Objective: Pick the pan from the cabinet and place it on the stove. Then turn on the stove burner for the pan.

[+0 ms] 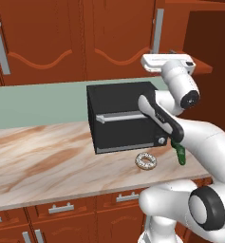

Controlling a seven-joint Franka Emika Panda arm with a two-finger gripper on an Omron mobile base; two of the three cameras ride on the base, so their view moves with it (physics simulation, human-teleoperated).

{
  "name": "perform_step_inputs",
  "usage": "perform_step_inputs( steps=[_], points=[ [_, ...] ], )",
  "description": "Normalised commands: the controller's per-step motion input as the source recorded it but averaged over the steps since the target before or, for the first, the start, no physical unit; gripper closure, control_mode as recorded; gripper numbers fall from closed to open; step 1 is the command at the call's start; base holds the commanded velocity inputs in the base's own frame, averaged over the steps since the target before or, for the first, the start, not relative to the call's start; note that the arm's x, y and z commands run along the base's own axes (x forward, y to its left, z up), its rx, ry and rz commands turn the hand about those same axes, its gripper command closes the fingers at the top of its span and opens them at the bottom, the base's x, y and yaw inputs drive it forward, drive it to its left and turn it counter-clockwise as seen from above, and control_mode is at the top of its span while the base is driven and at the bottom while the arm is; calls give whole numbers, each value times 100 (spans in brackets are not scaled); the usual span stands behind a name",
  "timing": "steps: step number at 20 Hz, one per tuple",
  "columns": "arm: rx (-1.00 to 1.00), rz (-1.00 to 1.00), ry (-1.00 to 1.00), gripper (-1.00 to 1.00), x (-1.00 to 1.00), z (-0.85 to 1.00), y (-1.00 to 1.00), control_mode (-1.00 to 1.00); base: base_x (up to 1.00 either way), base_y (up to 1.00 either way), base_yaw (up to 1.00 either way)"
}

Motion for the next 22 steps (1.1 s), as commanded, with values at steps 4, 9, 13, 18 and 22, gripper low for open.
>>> perform_step_inputs(
  steps=[4, 9, 13, 18, 22],
  points=[
    [-3, 0, 0, -100, 38, 0, -3, -100, 0, 0, 0],
    [-1, 0, 0, -100, 40, 0, -3, -100, 0, 0, 0],
    [-1, 0, 0, -100, 39, 0, 0, -100, 0, 0, 0],
    [0, 0, 0, -100, 27, 0, 0, -100, 0, 0, 0],
    [0, 0, 0, -100, 26, 0, 0, -100, 0, 0, 0]
  ],
)
